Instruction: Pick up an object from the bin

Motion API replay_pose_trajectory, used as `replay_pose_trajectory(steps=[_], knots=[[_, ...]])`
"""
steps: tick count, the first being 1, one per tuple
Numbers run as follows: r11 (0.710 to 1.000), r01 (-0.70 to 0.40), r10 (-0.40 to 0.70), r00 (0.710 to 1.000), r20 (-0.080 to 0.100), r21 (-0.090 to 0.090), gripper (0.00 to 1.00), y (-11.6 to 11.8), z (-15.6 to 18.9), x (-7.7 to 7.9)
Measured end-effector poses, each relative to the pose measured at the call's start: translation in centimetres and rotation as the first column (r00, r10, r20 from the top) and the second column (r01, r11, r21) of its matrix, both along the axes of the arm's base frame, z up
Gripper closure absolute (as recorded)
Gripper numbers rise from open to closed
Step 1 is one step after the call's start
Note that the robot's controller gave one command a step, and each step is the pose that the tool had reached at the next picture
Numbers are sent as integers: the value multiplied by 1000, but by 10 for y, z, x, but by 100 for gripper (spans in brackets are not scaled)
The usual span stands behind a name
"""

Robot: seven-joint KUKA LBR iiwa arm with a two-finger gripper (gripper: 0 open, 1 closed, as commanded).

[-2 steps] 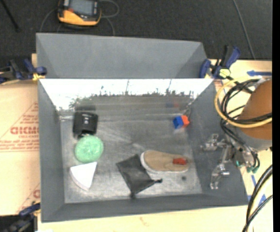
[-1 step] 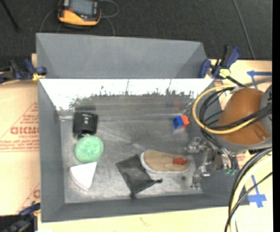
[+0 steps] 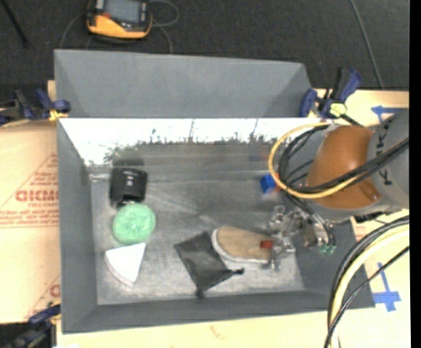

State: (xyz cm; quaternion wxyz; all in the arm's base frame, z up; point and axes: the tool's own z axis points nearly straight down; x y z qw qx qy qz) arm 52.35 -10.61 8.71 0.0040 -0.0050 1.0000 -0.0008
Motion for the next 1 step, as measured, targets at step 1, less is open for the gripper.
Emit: replay_pose_trajectory(steps=[1], knots=[[1000, 0, 0, 1000, 0, 0, 100, 0, 0, 0]])
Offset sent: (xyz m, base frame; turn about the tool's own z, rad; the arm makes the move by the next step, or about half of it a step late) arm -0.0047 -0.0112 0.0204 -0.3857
